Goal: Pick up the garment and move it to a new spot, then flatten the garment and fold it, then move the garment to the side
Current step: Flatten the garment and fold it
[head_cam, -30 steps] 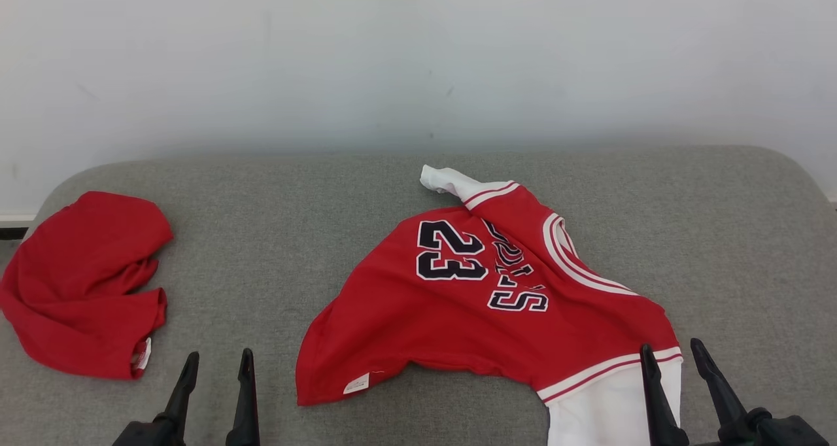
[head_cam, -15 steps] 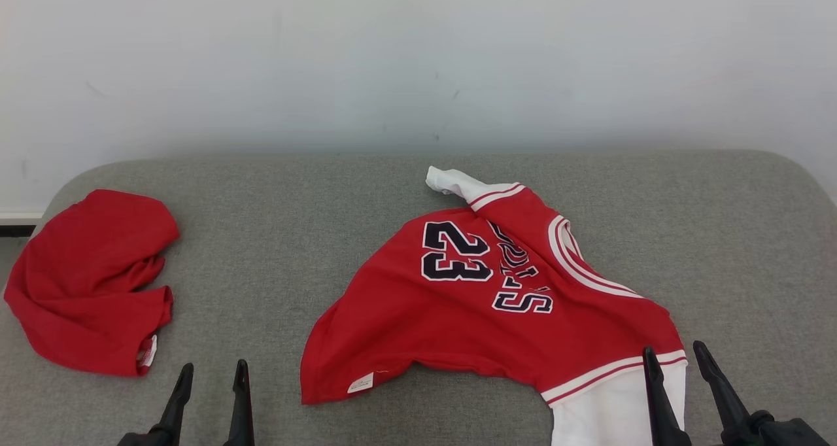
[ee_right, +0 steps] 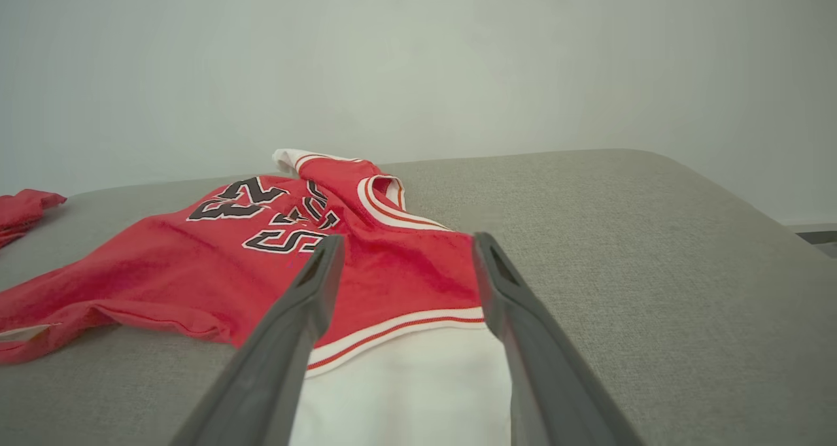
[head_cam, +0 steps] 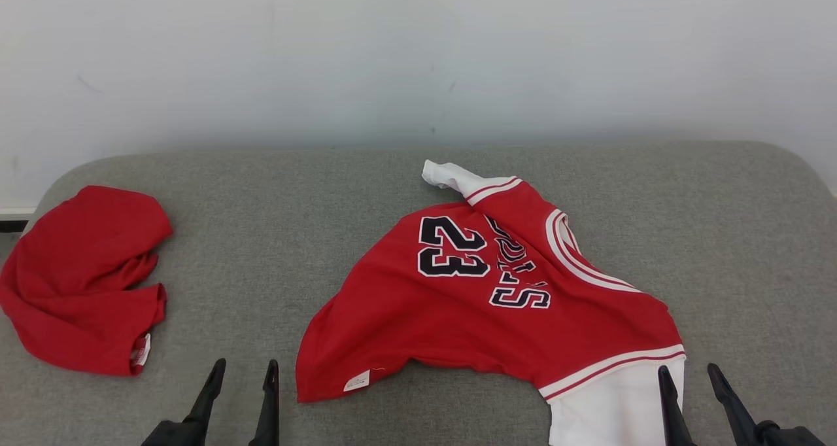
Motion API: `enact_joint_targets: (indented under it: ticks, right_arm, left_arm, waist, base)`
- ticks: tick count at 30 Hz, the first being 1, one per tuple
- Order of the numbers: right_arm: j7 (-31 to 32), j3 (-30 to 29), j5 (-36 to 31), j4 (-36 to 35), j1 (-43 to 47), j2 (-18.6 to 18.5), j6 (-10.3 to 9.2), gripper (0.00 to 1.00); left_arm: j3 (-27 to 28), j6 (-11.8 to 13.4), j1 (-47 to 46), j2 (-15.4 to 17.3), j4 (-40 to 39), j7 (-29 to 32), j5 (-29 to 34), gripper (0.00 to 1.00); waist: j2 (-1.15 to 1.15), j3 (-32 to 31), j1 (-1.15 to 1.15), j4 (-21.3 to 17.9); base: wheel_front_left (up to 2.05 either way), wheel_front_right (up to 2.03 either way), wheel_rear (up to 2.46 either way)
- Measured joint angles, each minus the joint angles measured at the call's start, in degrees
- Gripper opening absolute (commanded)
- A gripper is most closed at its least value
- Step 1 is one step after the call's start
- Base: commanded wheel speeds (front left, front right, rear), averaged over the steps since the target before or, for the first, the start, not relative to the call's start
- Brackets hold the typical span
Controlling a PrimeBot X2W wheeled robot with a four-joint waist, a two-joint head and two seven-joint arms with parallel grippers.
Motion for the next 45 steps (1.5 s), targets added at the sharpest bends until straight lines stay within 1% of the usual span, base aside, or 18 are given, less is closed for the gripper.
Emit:
enact_joint_targets:
  ticks: [4,10,18,22,29,32,33,34,35,36,41,44,45]
  right_arm:
    - [0.65,-1.4,-0.38,4.43,-0.69,-0.25,0.0,1.0]
    - [0.6,-2.33,-0.29,10.85,-3.47,-0.29,0.0,1.0]
    - [0.25,-0.79,-0.11,18.67,-6.8,0.31,0.0,1.0]
    - [0.09,-0.63,0.33,21.23,-7.5,1.02,0.0,1.0]
    - [-0.18,1.47,1.45,24.76,-8.88,1.94,0.0,1.0]
    - [-0.51,3.22,2.44,26.48,-9.69,2.07,-0.13,1.0]
    - [-0.54,3.77,3.37,26.86,-9.95,2.1,-0.19,0.74]
    - [-0.6,4.44,4.07,27.08,-10.17,2.12,-0.22,0.17]
    - [-0.65,5.34,4.39,27.42,-10.5,2.09,-0.27,0.0]
    - [-0.65,5.34,4.39,27.42,-10.5,2.09,-0.27,0.0]
    - [-0.15,7.16,6.49,25.72,-13.34,1.86,-0.16,0.0]
    - [-0.15,6.97,7.75,22.74,-14.8,0.86,-0.16,0.0]
    - [-0.16,6.59,8.22,20.45,-15.52,0.07,-0.16,0.0]
  left_arm:
    - [-1.26,-1.13,-1.71,0.38,3.64,0.0,0.31,1.0]
    - [-2.91,-1.82,-4.75,0.91,9.71,0.0,0.3,1.0]
    - [-4.5,-2.29,-8.22,0.97,16.63,0.0,-0.19,1.0]
    - [-4.57,-2.47,-9.33,0.92,18.63,0.0,-0.68,1.0]
    - [-4.69,-2.56,-10.33,0.83,20.85,0.0,-1.09,1.0]
    - [-4.78,-2.57,-11.12,0.79,21.41,0.0,-1.26,1.0]
    - [-5.26,-2.57,-11.37,0.78,21.76,0.0,-1.42,1.0]
    - [-5.88,-2.57,-11.59,0.78,22.28,0.0,-1.55,0.72]
    - [-6.38,-2.57,-11.87,0.74,22.61,0.0,-1.59,0.44]
    - [-6.38,-2.57,-11.87,0.74,22.61,0.0,-1.59,0.0]
    - [-7.89,-2.64,-13.45,1.0,22.34,0.0,-2.89,0.0]
    - [-8.4,-2.64,-13.44,1.22,20.68,-0.01,-3.63,0.0]
    - [-8.67,-2.65,-13.48,1.32,18.86,0.0,-4.52,0.0]
  waist:
    - [0.0,0.71,0.0,-0.48]
    - [0.0,2.61,0.01,-1.49]
    - [0.01,6.04,0.01,-2.84]
    - [0.01,7.53,0.01,-3.53]
    - [0.01,9.11,0.01,-4.62]
    - [0.0,9.31,0.01,-4.61]
    - [0.0,9.32,0.01,-4.54]
    - [0.0,9.31,0.0,-4.46]
    - [0.0,9.3,0.0,-4.39]
    - [0.0,9.3,0.0,-4.39]
    - [0.01,9.03,0.01,-4.42]
    - [0.01,8.69,0.0,-4.55]
    - [0.01,8.45,0.0,-4.57]
  base:
    - [0.0,0.0,0.0]
    - [0.0,0.0,0.0]
    - [0.0,0.0,0.0]
    - [0.0,0.0,0.0]
    - [0.0,0.0,0.0]
    - [0.0,0.0,0.0]
    - [0.0,0.0,0.0]
    - [0.0,0.0,0.0]
    - [0.0,0.0,0.0]
    - [0.0,0.0,0.0]
    - [0.0,0.0,0.0]
    - [0.0,0.0,0.0]
    - [0.0,0.0,0.0]
